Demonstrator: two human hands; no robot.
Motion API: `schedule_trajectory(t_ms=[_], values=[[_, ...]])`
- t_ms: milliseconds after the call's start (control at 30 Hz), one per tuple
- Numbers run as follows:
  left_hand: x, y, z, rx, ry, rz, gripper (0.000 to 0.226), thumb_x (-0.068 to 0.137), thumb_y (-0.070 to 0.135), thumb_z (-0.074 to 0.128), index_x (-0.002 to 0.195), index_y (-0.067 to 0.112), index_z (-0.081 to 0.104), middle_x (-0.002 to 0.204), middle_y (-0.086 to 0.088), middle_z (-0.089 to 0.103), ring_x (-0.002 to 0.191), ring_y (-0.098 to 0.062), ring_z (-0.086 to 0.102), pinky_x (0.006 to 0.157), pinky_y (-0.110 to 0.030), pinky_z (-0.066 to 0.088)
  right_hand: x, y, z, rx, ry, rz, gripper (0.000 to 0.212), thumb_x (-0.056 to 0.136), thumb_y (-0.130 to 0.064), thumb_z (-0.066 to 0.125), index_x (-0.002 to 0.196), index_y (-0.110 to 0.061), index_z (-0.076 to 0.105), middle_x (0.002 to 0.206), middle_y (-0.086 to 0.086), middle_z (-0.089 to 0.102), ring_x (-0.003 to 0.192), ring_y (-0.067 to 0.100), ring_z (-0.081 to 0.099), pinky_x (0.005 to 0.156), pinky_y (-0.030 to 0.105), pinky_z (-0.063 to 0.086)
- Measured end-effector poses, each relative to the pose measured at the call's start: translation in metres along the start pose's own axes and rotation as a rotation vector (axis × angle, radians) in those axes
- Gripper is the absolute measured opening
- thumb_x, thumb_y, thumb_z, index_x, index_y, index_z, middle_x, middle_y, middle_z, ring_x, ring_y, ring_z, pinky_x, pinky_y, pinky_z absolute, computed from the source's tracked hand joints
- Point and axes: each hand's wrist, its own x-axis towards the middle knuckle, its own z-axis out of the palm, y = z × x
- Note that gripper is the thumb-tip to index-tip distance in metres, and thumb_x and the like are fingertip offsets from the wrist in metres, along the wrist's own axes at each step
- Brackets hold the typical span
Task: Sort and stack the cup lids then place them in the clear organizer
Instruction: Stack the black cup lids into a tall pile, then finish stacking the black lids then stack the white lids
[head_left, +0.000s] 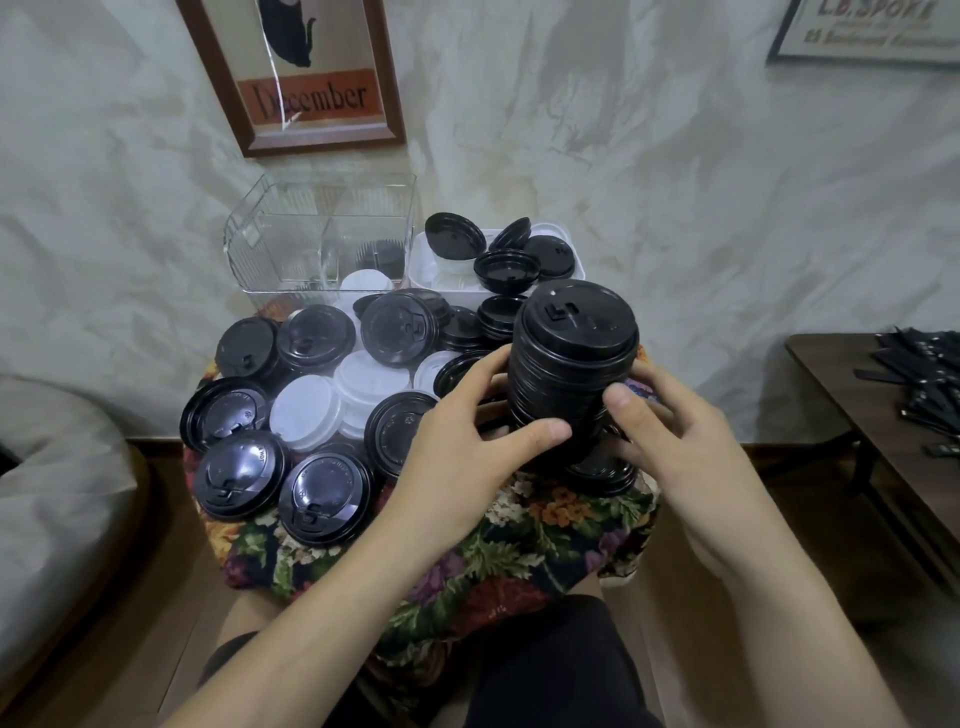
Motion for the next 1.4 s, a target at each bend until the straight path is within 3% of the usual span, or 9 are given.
schedule_trajectory(t_ms=[100, 200, 400, 700, 867, 1000, 1167, 1400], values=[[0.018, -0.003, 0.015, -0.011, -0.038, 0.014, 0.071, 0.083, 0.041, 0.084, 0.146, 0.041, 0.053, 0.13, 0.016, 0.069, 0.126, -0.001, 0.06, 0.109, -0.037, 0.05, 0.005, 0.0, -0.013, 0.014, 0.061, 0.015, 0.052, 0.085, -0.053, 0.069, 0.132, -0.032, 0.066, 0.12, -0.012, 0.076, 0.119, 0.008, 0.069, 0.107, 0.043, 0.055], [0.041, -0.008, 0.036, -0.025, -0.067, 0.009, 0.077, 0.075, 0.057, 0.082, 0.145, 0.045, 0.052, 0.131, 0.015, 0.068, 0.125, -0.002, 0.061, 0.112, -0.042, 0.048, 0.013, 0.003, -0.029, 0.02, 0.123, 0.027, 0.053, 0.085, -0.043, 0.066, 0.135, -0.025, 0.064, 0.115, -0.013, 0.077, 0.115, 0.006, 0.07, 0.105, 0.038, 0.056], [0.084, -0.022, 0.075, -0.04, -0.147, -0.016, 0.089, 0.069, 0.066, 0.081, 0.148, 0.04, 0.049, 0.135, 0.011, 0.067, 0.129, -0.008, 0.06, 0.114, -0.046, 0.046, 0.036, 0.021, -0.066, -0.012, 0.19, 0.082, 0.058, 0.086, -0.046, 0.066, 0.14, -0.024, 0.061, 0.111, -0.016, 0.078, 0.112, 0.009, 0.072, 0.106, 0.044, 0.055], [0.135, -0.031, 0.101, -0.009, -0.303, -0.066, 0.079, 0.075, 0.046, 0.085, 0.142, 0.03, 0.048, 0.134, 0.003, 0.065, 0.128, -0.009, 0.059, 0.113, -0.044, 0.047, 0.066, 0.046, -0.099, 0.013, 0.239, 0.136, 0.064, 0.082, -0.051, 0.071, 0.14, -0.025, 0.061, 0.116, -0.009, 0.078, 0.114, 0.012, 0.072, 0.108, 0.048, 0.053], [0.143, -0.037, 0.103, 0.058, -0.402, -0.116, 0.073, 0.089, 0.029, 0.083, 0.147, 0.018, 0.041, 0.14, -0.001, 0.059, 0.121, -0.005, 0.058, 0.106, -0.034, 0.05, 0.068, 0.06, -0.101, 0.003, 0.212, 0.164, 0.057, 0.085, -0.051, 0.069, 0.137, -0.026, 0.063, 0.116, -0.012, 0.077, 0.115, 0.01, 0.071, 0.11, 0.048, 0.051], [0.144, -0.035, 0.1, 0.162, -0.457, -0.135, 0.075, 0.09, 0.032, 0.081, 0.149, 0.017, 0.036, 0.143, 0.004, 0.054, 0.121, -0.007, 0.054, 0.096, -0.023, 0.043, 0.069, 0.072, -0.1, 0.029, 0.224, 0.179, 0.056, 0.083, -0.052, 0.071, 0.133, -0.026, 0.067, 0.12, -0.008, 0.077, 0.115, 0.013, 0.071, 0.11, 0.049, 0.051], [0.142, -0.036, 0.096, 0.343, -0.452, -0.138, 0.08, 0.087, 0.043, 0.082, 0.149, 0.019, 0.038, 0.146, 0.0, 0.056, 0.136, -0.018, 0.051, 0.113, -0.037, 0.041, 0.069, 0.083, -0.096, 0.039, 0.187, 0.19, 0.061, 0.078, -0.057, 0.071, 0.132, -0.029, 0.067, 0.124, -0.007, 0.075, 0.118, 0.013, 0.07, 0.107, 0.044, 0.053], [0.137, -0.034, 0.09, 0.475, -0.411, -0.12, 0.073, 0.088, 0.045, 0.079, 0.147, 0.021, 0.043, 0.142, -0.002, 0.061, 0.131, -0.024, 0.056, 0.105, -0.037, 0.044, 0.076, 0.089, -0.089, 0.09, 0.169, 0.188, 0.044, 0.09, -0.047, 0.067, 0.13, -0.029, 0.067, 0.126, -0.009, 0.074, 0.119, 0.01, 0.069, 0.101, 0.035, 0.053]])
